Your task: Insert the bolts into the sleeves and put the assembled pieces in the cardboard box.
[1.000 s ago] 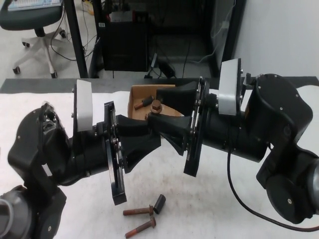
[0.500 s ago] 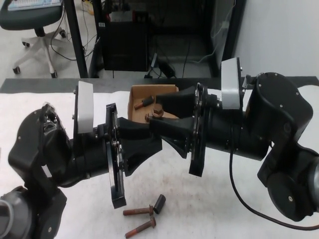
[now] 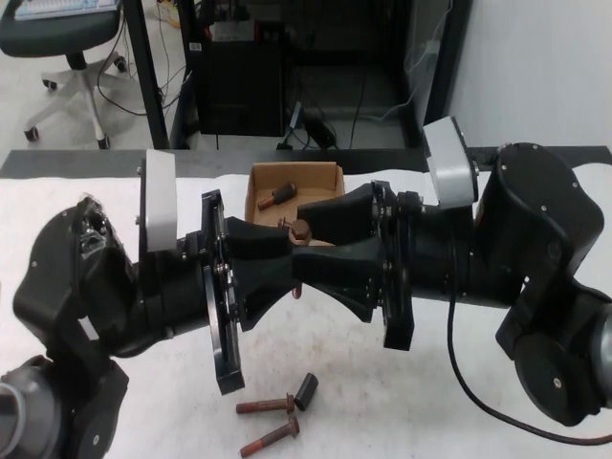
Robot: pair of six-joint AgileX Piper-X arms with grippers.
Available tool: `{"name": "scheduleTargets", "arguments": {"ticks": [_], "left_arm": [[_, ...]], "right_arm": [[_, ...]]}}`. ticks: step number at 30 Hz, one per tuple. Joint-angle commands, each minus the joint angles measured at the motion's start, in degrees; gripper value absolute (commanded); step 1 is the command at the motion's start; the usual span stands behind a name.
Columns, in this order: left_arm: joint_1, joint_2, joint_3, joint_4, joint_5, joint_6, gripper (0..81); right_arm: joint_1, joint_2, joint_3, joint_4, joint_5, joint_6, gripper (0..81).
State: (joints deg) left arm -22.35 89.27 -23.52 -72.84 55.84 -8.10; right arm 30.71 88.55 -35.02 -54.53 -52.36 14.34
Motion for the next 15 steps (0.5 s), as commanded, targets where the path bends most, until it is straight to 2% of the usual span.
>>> {"name": "scheduleTargets", "arguments": {"ticks": [1,3,10,15], "left_arm": [[0.02,-0.81,-0.61,-1.09,-0.92,-0.12,0.3],[0.02,-0.81,-0.61,-1.09,-0.92,-0.12,0.3],[0.02,-0.81,-0.61,1.87,-2.31,1.84,0.3],[0.02,-0.81,-0.61,3.24,-3.07,2.90,0.3]], "right_arm": [[-0.03,-0.13,0.03,-1.19,-1.97,0.70,51.0],[-0.03,-0.13,0.03,-2.68,-1.97,1.57,51.0],[-0.03,-0.13,0.03,-21.01,-5.92,15.41,51.0],[-0.18,-0.13,0.03,-22.44,-4.51,16.88,48.7]]}}
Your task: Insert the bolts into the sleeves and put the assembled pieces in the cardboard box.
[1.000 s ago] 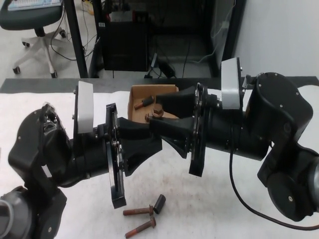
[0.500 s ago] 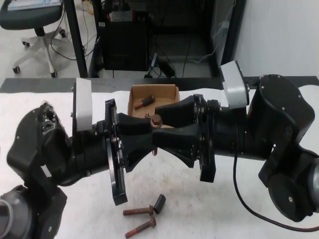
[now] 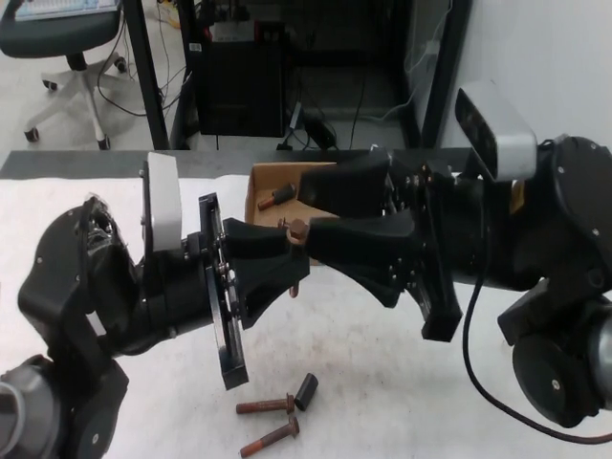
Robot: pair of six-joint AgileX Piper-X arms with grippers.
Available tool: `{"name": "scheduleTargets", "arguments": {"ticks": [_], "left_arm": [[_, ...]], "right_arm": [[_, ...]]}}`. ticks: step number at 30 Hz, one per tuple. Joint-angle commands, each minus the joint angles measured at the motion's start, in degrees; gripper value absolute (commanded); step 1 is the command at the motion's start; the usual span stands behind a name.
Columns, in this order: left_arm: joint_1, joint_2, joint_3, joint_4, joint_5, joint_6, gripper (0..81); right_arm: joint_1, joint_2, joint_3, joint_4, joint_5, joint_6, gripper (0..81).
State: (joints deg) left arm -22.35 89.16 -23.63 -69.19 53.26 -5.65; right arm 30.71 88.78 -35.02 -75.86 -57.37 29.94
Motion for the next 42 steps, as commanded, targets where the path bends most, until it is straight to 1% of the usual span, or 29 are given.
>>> {"name": "scheduleTargets", "arguments": {"ticks": [1,3,5,7,8,10,12,14,15,16,17,19,21,22,23,24,25,27,28,30,31,34,36,42], "left_arm": [[0.02,-0.69,-0.51,-0.41,-0.48,0.46,0.3],[0.02,-0.69,-0.51,-0.41,-0.48,0.46,0.3],[0.02,-0.69,-0.51,-0.41,-0.48,0.46,0.3],[0.02,-0.69,-0.51,-0.41,-0.48,0.46,0.3],[0.02,-0.69,-0.51,-0.41,-0.48,0.46,0.3],[0.02,-0.69,-0.51,-0.41,-1.84,-0.91,0.3],[0.02,-0.69,-0.51,-0.41,-5.68,-0.97,0.3],[0.02,-0.69,-0.51,-0.41,-13.47,-0.79,0.3],[0.02,-0.69,-1.02,-0.19,-18.50,-0.81,0.3],[0.16,-0.69,-1.84,1.09,-20.71,-0.81,0.3],[0.23,-0.69,-3.22,3.49,-21.55,-0.81,0.3],[0.25,-0.69,-7.16,12.28,-20.81,-0.81,0.3],[0.14,-0.69,-12.71,28.44,-20.61,-0.26,0.3],[0.07,-0.59,-17.11,38.11,-21.26,2.25,0.3],[0.11,-0.54,-21.01,47.91,-23.03,6.86,0.3],[0.11,-0.45,-24.08,55.38,-25.42,10.15,0.3],[0.11,-0.29,-27.16,63.59,-29.41,13.08,0.3],[0.11,0.35,-34.36,74.58,-37.63,17.55,0.3],[0.11,0.89,-37.50,79.62,-40.42,18.74,0.3],[0.11,2.24,-43.13,84.64,-41.68,19.64,0.3],[0.11,3.21,-45.71,86.60,-41.66,19.67,0.3],[-0.03,7.20,-52.29,91.91,-41.66,19.66,0.3],[-0.03,10.13,-56.21,95.29,-41.66,19.66,0.3],[-0.34,21.58,-66.40,103.24,-41.66,19.89,0.3]], "right_arm": [[-0.39,-0.36,0.03,-0.59,0.44,0.93,46.5],[-1.35,-0.36,0.03,-0.46,0.14,0.89,41.2],[-2.34,-0.36,0.03,-0.47,-0.13,0.89,37.9],[-3.56,-0.36,0.03,0.40,1.32,0.89,34.3],[-4.37,-0.36,0.03,1.11,2.40,0.89,30.0],[-6.19,-0.36,0.03,2.84,3.75,0.15,17.6],[-8.36,-0.36,0.03,5.62,3.81,-1.49,0.3],[-10.32,-0.36,0.03,8.52,3.93,-1.33,0.7],[-10.97,-0.36,0.03,10.43,3.93,-1.33,0.8],[-11.89,-0.36,0.03,12.61,4.55,-1.57,0.8],[-12.39,-0.36,-0.10,15.13,5.74,-1.66,0.8],[-13.53,-0.36,-0.55,22.08,9.34,-1.95,0.8],[-14.32,-0.36,-1.63,30.83,12.12,-4.67,0.8],[-14.52,-0.36,-2.32,35.26,13.39,-7.08,0.8],[-14.72,-0.36,-3.39,41.43,15.20,-10.88,0.8],[-14.70,-0.36,-4.62,48.10,18.01,-15.19,0.8],[-14.70,-0.36,-5.69,54.74,21.43,-18.96,0.8],[-13.95,-0.36,-8.72,66.01,32.43,-28.06,0.8],[-13.48,-0.36,-10.22,71.41,41.27,-31.79,0.8],[-12.75,-0.36,-12.62,78.94,51.74,-35.79,0.8],[-12.52,-0.36,-13.75,81.39,54.59,-36.21,0.8],[-12.55,-0.36,-15.77,84.91,54.60,-35.94,0.8],[-12.55,-0.36,-16.16,86.18,53.15,-35.71,0.8],[-12.55,-0.36,-16.16,86.63,51.01,-34.16,0.8]]}}
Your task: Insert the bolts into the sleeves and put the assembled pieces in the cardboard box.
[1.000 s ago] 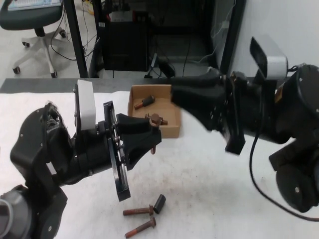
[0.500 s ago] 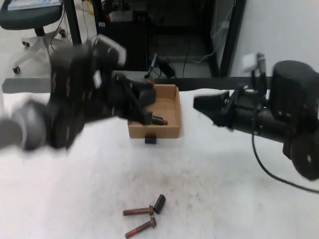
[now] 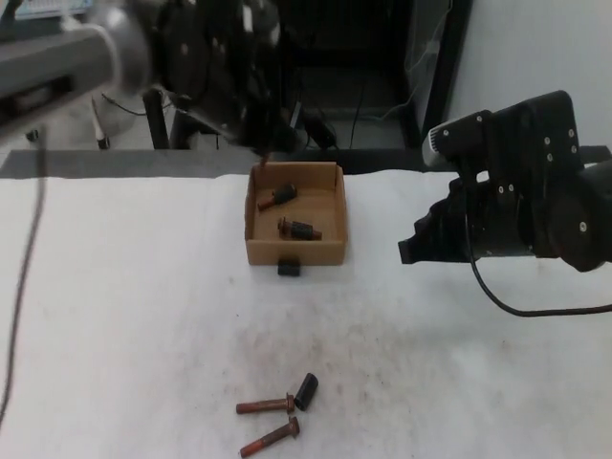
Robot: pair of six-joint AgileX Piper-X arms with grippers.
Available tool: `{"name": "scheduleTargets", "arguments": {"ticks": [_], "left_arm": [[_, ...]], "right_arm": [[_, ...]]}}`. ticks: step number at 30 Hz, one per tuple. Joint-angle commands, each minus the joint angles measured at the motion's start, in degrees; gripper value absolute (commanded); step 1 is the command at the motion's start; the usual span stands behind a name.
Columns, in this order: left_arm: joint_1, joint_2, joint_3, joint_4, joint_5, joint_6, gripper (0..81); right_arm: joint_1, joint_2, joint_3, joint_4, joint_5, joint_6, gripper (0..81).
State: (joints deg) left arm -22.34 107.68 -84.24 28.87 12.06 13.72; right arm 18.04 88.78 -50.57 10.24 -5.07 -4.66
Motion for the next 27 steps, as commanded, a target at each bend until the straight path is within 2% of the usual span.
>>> {"name": "scheduleTargets", "arguments": {"ticks": [1,10,27], "left_arm": [[-0.47,4.56,-7.09,5.44,-0.46,0.91,0.3],[-0.70,13.19,-14.92,4.68,-0.46,-0.92,0.3],[-0.70,15.85,-15.40,0.08,-0.46,-2.16,0.3]], "right_arm": [[0.11,-0.36,-0.60,0.52,-1.29,0.44,0.8],[0.11,-0.36,-0.60,1.57,-1.29,0.44,0.8],[0.11,-0.36,-0.60,1.57,-1.29,0.44,0.8]]}}
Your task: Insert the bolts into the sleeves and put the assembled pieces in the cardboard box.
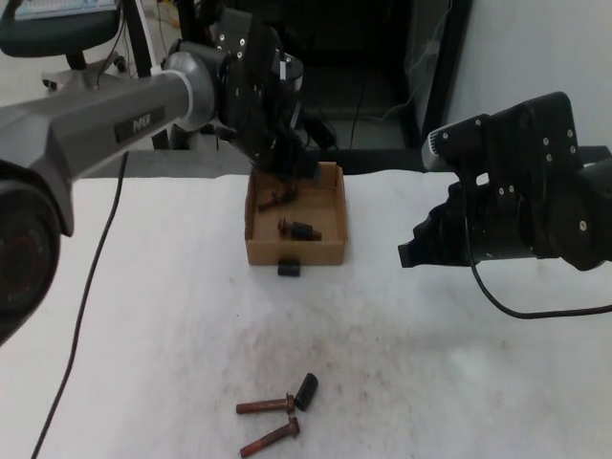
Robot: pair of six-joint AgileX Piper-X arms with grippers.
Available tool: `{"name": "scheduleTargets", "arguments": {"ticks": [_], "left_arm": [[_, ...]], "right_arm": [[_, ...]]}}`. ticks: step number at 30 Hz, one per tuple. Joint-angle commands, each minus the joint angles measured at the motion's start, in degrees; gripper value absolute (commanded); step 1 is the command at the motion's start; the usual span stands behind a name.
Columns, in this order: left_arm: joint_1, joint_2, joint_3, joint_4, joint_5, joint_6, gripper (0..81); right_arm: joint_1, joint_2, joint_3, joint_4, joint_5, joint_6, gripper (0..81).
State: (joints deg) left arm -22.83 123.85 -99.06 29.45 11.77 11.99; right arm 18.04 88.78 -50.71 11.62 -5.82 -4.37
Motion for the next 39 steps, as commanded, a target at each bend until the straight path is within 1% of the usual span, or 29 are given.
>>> {"name": "scheduleTargets", "arguments": {"ticks": [1,7,8,10,13,15,16,22,24,25,26,27,28,30,31,33,35,37,39], "left_arm": [[-0.22,-0.14,-0.57,-0.52,-0.17,-0.42,0.3],[-0.22,0.23,-0.57,-1.46,-0.17,-0.42,0.0],[-0.22,0.23,-0.57,-1.90,-0.17,-0.42,1.1],[-0.22,0.23,-0.61,-2.44,-0.17,-0.42,7.8],[-0.22,0.23,-0.61,-3.13,-0.17,0.01,24.7],[-0.22,0.23,-0.61,-3.33,-0.17,0.01,32.9],[-0.22,0.23,-0.61,-3.42,-0.17,0.01,34.9],[-0.22,0.23,-0.61,-3.39,-0.17,0.01,35.0],[-0.22,0.00,-0.61,-3.00,-0.61,0.01,34.2],[-0.22,-0.29,-0.80,-2.39,-0.60,-0.37,32.7],[-0.22,-0.76,-1.01,-1.76,-0.60,-0.96,29.4],[-0.22,-1.52,-1.05,-1.54,-0.60,-1.82,25.5],[-0.22,-2.55,-1.03,-1.30,-0.60,-1.97,19.5],[-0.22,-5.24,-1.03,-0.61,-0.60,-1.49,3.1],[-0.22,-6.44,-1.03,-0.25,-0.60,-0.72,0.0],[-0.02,-9.73,-1.03,1.36,-0.60,0.92,0.0],[-0.04,-12.59,-1.03,4.46,-1.44,2.53,0.0],[-0.04,-15.15,-1.03,8.45,-4.41,4.72,0.0],[-0.04,-17.49,-0.78,13.82,-7.89,7.35,0.0]], "right_arm": [[0.11,-0.36,-0.46,0.20,-0.54,0.15,0.8],[0.11,-0.36,-0.46,0.20,-0.54,0.15,0.8],[0.11,-0.36,-0.46,0.20,-0.54,0.15,0.8],[0.11,-0.36,-0.46,0.20,-0.54,0.15,0.8],[0.11,-0.36,-0.46,0.20,-0.54,0.15,0.8],[0.11,-0.36,-0.46,0.20,-0.54,0.15,0.8],[0.11,-0.36,-0.46,0.20,-0.54,0.15,0.8],[0.11,-0.36,-0.46,0.66,-0.54,0.15,0.8],[0.11,-0.36,-0.46,1.21,-0.54,0.05,0.8],[0.11,-0.36,-0.46,1.49,-0.54,0.04,0.8],[0.11,-0.36,-0.46,1.49,-0.54,0.04,0.8],[0.11,-0.36,-0.46,1.38,-0.54,0.04,0.8],[0.11,-0.36,-0.46,1.13,-0.54,0.04,0.8],[0.11,-0.36,-0.46,1.03,-0.54,0.04,0.8],[0.11,-0.36,-0.46,1.02,-0.71,0.04,0.8],[0.11,-0.36,-0.46,1.02,-3.24,0.04,0.8],[0.11,-0.36,-0.46,1.02,-9.74,-1.72,0.8],[0.73,-0.36,-0.46,1.02,-15.61,-4.19,0.8],[1.92,-0.36,-0.46,1.02,-17.43,-6.03,0.8]]}}
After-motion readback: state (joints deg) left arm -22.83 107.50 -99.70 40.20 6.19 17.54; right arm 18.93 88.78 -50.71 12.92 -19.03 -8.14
